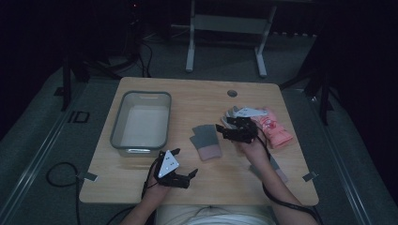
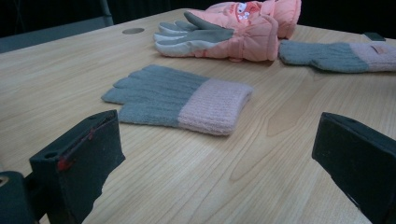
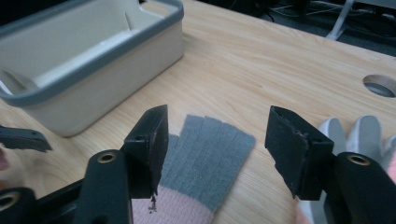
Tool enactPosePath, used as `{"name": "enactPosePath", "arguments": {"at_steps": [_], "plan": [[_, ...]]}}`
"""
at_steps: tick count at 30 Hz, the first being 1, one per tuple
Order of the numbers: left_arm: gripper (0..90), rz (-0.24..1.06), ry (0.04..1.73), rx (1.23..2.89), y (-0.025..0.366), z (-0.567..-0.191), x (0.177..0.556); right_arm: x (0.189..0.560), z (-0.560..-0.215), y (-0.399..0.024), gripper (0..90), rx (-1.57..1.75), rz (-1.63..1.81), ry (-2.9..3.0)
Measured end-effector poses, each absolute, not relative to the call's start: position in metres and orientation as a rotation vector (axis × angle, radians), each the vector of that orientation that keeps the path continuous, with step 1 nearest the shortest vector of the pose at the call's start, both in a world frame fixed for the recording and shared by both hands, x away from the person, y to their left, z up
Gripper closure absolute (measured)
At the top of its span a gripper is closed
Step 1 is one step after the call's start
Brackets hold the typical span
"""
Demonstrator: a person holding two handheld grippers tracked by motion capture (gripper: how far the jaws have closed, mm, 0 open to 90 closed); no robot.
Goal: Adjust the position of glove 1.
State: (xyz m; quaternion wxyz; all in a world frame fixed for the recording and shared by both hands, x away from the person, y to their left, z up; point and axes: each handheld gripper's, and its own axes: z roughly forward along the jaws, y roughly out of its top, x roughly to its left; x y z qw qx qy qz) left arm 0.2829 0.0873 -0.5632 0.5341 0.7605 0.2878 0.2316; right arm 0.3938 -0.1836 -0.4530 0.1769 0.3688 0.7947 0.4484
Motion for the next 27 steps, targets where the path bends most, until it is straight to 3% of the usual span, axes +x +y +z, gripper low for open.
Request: {"name": "enactPosePath", "arguments": {"at_steps": [8,11,27], "plan": [[1.3,0.55,0.684,1.809,0.088,-0.563,0.283,0.404,-0.477,-0.162,45.9,1.035,1.196,2.345],[1.3,0.549,0.687,1.804,0.088,-0.563,0.283,0.409,-0.492,-0.155,53.1,1.027,1.153,2.415],[1.3,0.553,0.685,1.805,0.088,-0.563,0.283,0.428,-0.53,-0.136,57.5,1.008,0.981,2.52]]}}
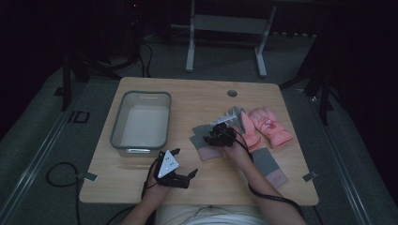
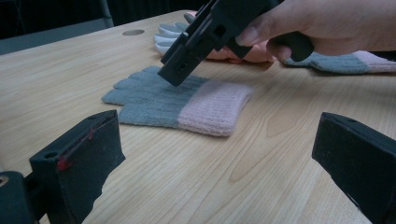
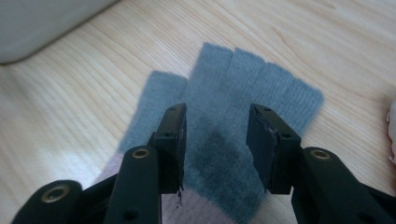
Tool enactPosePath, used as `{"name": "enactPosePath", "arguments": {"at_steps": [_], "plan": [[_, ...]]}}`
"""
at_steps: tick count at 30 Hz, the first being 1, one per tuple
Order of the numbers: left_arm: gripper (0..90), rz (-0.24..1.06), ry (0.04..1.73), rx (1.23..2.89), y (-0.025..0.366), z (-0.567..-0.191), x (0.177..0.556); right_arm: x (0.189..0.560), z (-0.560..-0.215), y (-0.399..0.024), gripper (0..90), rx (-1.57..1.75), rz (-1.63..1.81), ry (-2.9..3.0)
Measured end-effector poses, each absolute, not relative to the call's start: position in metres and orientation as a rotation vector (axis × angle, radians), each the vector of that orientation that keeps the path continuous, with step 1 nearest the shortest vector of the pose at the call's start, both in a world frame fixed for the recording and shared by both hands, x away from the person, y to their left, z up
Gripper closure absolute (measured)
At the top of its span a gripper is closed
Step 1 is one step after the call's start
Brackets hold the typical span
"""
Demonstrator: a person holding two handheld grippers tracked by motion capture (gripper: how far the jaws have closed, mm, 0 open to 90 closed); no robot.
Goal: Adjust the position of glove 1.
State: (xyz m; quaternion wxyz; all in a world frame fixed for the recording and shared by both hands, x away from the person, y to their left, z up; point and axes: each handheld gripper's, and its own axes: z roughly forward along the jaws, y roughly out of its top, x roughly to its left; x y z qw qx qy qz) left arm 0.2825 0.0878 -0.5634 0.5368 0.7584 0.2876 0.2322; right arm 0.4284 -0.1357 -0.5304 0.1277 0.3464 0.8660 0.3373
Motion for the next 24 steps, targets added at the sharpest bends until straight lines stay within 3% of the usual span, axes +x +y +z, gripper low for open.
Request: {"name": "enactPosePath", "arguments": {"at_steps": [5,11,12,18,24], "plan": [[1.3,0.549,0.687,1.803,0.088,-0.563,0.283,0.432,-0.538,-0.135,54.9,1.032,0.925,2.527],[1.3,0.548,0.687,1.805,0.088,-0.563,0.283,0.429,-0.546,-0.133,58.8,1.007,0.901,2.52],[1.3,0.55,0.688,1.805,0.088,-0.563,0.283,0.429,-0.545,-0.131,65.1,1.014,0.897,2.514],[1.3,0.548,0.692,1.804,0.088,-0.563,0.283,0.429,-0.544,-0.128,82.6,1.078,0.929,2.506],[1.3,0.545,0.691,1.804,0.088,-0.563,0.283,0.417,-0.522,-0.13,84.8,1.14,0.977,2.455]]}}
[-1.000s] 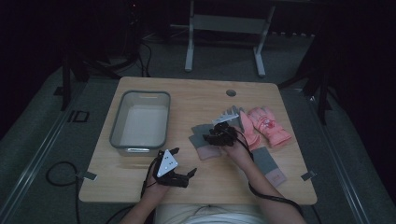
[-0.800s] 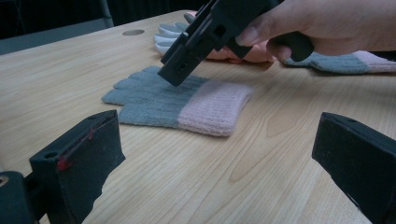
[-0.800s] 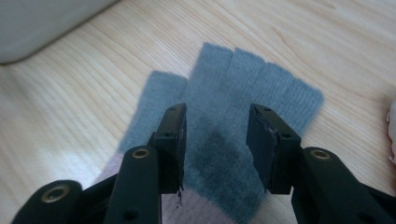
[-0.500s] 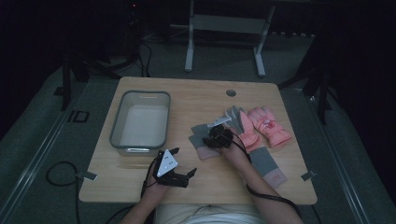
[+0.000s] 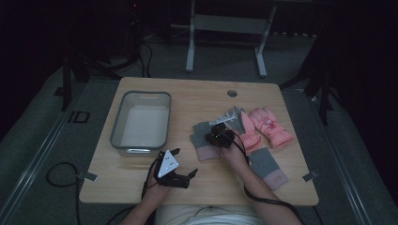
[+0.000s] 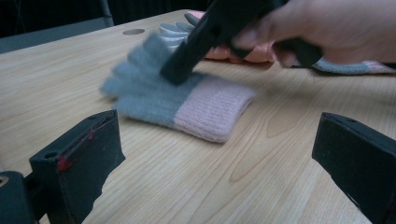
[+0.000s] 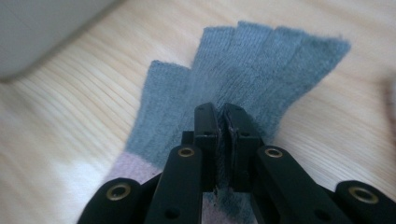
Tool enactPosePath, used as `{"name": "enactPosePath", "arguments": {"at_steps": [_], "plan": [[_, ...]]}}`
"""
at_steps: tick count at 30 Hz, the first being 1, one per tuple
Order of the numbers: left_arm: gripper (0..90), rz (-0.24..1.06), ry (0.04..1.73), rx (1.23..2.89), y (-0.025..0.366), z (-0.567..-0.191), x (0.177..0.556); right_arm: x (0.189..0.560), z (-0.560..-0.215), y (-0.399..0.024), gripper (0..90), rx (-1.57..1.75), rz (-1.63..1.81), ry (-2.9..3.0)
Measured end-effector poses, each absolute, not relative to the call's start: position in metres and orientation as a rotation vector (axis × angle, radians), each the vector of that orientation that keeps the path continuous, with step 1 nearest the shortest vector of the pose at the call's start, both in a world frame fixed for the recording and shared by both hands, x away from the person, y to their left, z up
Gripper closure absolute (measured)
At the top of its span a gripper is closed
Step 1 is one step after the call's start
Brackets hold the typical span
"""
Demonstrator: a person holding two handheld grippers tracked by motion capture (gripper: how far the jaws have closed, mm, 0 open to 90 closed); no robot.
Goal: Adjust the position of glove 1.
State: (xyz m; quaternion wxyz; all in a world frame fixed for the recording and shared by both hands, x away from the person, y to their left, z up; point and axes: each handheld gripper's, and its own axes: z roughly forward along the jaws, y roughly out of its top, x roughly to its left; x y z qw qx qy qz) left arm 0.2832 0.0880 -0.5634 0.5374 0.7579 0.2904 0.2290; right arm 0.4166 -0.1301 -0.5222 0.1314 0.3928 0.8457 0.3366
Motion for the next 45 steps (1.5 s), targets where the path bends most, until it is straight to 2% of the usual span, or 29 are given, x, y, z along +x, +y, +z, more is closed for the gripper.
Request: {"name": "enactPosePath", "arguments": {"at_steps": [7,12,20,34,43,45], "plan": [[1.3,0.551,0.694,1.807,0.088,-0.563,0.283,0.381,-0.485,-0.147,84.7,1.202,1.106,2.342],[1.3,0.555,0.696,1.804,0.088,-0.563,0.283,0.352,-0.473,-0.16,84.8,1.223,1.108,2.264],[1.3,0.557,0.695,1.806,0.088,-0.563,0.283,0.326,-0.501,-0.173,84.9,1.364,1.128,2.264],[1.3,0.554,0.69,1.809,0.087,-0.563,0.283,0.33,-0.548,-0.165,84.2,1.438,1.071,2.333],[1.3,0.552,0.687,1.812,0.087,-0.563,0.283,0.329,-0.55,-0.164,70.9,1.448,1.077,2.293],[1.3,0.553,0.689,1.813,0.087,-0.563,0.283,0.329,-0.547,-0.166,70.5,1.44,1.076,2.306]]}}
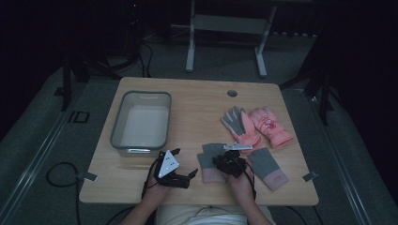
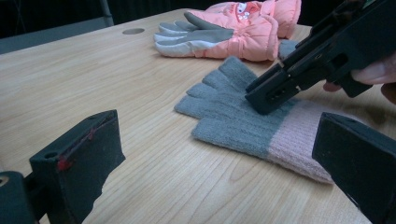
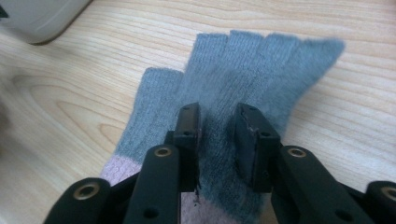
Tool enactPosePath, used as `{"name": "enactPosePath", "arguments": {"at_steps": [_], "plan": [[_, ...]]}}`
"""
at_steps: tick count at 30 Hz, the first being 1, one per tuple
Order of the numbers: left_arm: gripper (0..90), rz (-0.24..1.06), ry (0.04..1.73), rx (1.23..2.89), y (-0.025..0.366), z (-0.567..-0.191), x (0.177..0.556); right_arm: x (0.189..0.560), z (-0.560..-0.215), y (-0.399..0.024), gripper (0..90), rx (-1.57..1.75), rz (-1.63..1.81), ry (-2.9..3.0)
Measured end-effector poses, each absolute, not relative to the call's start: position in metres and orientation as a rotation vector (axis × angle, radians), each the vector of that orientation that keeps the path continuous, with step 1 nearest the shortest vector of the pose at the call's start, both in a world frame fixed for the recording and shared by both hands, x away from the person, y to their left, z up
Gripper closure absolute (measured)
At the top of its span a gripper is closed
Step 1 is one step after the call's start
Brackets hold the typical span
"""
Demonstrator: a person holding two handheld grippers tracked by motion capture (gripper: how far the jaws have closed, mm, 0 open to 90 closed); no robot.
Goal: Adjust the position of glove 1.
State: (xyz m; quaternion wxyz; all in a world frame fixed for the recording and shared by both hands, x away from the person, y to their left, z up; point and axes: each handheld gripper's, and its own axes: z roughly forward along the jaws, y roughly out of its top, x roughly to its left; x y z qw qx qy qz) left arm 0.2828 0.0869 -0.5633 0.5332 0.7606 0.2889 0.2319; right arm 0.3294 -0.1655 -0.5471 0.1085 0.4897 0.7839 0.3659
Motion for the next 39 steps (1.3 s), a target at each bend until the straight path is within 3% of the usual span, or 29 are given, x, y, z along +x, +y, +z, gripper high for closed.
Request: {"name": "enactPosePath", "arguments": {"at_steps": [9,15,25,34,37,39], "plan": [[1.3,0.552,0.686,1.813,0.086,-0.563,0.283,0.332,-0.512,-0.184,66.2,1.231,1.135,2.367],[1.3,0.551,0.687,1.815,0.087,-0.563,0.283,0.335,-0.495,-0.224,65.9,1.037,1.143,2.412],[1.3,0.557,0.693,1.811,0.087,-0.563,0.283,0.334,-0.509,-0.316,63.9,1.093,0.936,2.44],[1.3,0.563,0.7,1.807,0.087,-0.563,0.282,0.331,-0.532,-0.336,60.5,1.085,0.815,2.533],[1.3,0.565,0.697,1.808,0.087,-0.563,0.282,0.33,-0.536,-0.336,64.5,1.102,0.83,2.535],[1.4,0.565,0.696,1.807,0.087,-0.563,0.282,0.328,-0.537,-0.337,71.7,1.107,0.833,2.53]]}}
